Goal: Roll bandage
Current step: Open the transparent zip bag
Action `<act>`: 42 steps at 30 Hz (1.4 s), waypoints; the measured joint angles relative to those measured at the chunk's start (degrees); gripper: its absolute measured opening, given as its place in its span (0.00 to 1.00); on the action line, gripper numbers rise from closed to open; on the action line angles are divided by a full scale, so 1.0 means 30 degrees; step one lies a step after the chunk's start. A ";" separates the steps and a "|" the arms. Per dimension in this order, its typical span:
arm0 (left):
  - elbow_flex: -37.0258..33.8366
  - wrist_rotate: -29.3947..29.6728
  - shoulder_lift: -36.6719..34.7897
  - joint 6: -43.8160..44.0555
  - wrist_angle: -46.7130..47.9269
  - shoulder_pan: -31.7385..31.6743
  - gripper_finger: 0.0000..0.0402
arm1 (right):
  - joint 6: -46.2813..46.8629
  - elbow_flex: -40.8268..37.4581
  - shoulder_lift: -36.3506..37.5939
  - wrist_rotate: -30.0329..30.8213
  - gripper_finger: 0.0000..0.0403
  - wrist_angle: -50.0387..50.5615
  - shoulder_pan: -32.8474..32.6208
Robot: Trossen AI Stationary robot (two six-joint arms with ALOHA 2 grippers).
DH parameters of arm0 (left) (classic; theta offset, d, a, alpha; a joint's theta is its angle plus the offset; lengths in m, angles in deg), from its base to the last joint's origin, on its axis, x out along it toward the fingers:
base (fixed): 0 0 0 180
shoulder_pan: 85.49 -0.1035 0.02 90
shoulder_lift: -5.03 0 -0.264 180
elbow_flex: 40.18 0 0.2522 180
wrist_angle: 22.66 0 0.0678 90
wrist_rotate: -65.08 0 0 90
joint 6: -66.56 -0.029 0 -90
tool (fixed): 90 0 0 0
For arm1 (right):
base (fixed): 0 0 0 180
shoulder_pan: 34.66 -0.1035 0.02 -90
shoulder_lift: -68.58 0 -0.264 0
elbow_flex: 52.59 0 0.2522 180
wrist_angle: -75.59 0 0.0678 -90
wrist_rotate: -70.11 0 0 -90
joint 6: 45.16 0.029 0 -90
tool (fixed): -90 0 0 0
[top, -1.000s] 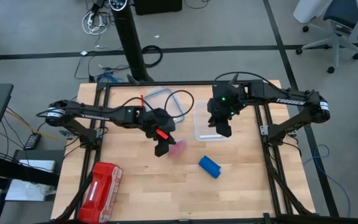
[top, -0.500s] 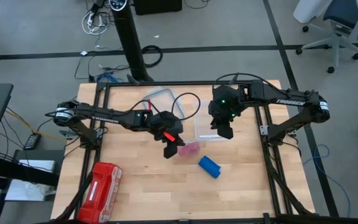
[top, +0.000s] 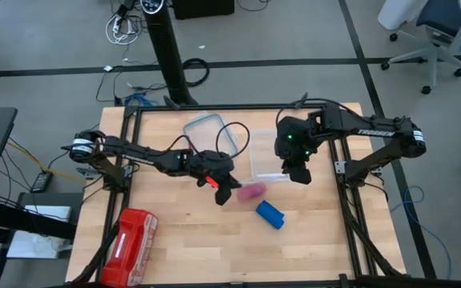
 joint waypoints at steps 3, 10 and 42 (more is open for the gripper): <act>0.0000 0.0162 0.0000 0.0423 0.0262 0.0127 0.00 | -0.0030 0.0000 -0.0090 0.0238 0.22 -0.0316 -0.0319; 0.0000 0.0607 0.0000 0.0719 0.1019 0.0640 0.00 | 0.1376 0.0000 -0.1262 0.1176 0.22 -0.2366 -0.0899; 0.0000 0.2485 -0.0007 -0.0633 0.1039 0.1030 0.00 | 0.6536 -0.4403 -0.1559 0.3234 0.26 -0.3799 -0.4255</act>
